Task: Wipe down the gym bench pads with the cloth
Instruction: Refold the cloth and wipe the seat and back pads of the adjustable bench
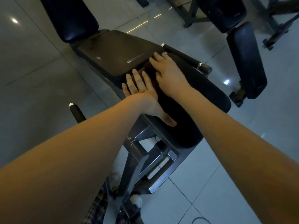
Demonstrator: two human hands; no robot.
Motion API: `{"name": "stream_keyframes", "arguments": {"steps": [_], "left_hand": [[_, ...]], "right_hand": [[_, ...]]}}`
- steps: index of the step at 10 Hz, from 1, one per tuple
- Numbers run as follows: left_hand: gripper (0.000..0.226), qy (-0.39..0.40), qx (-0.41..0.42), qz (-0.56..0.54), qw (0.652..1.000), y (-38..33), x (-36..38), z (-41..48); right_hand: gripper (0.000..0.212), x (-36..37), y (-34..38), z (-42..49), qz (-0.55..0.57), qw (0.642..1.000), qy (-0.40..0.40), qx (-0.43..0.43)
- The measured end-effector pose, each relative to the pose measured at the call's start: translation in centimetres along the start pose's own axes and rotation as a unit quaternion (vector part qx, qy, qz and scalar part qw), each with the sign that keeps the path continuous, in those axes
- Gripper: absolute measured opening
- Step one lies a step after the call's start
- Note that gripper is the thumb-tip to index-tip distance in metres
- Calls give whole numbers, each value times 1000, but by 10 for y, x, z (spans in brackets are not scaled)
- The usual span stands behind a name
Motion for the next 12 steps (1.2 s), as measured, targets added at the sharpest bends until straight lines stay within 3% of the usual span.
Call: {"name": "stream_keyframes", "arguments": {"steps": [1,2,4,5,7,9,12], "left_hand": [[130,42,35,4,998,-4,5,-1],[127,2,45,-24,999,-1,6,8],[174,128,66,-46,988,-2,18,6],[179,124,62,-38,990,-3,17,3],[173,111,60,-18,992,-8,14,1],[132,-2,41,0,999,-2,5,5],[103,-88,31,43,995,5,5,11]], "right_hand": [[53,4,-23,-52,16,998,55,-32],[55,4,-31,-91,25,995,75,-65],[50,5,-23,-52,22,998,55,-37],[48,5,-8,-12,20,999,19,-30],[47,4,-3,20,13,1000,-14,-4],[49,3,4,29,7,999,-35,21],[60,4,-19,-45,72,994,77,12]]}}
Point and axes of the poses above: each hand's wrist, its own z-axis towards the middle knuckle, its own x-axis out of the palm, y = z × x, the point moved 10 cm from there along z, towards the middle knuckle, and after that the axes turned 10 degrees about x, right-handed, at the moved point
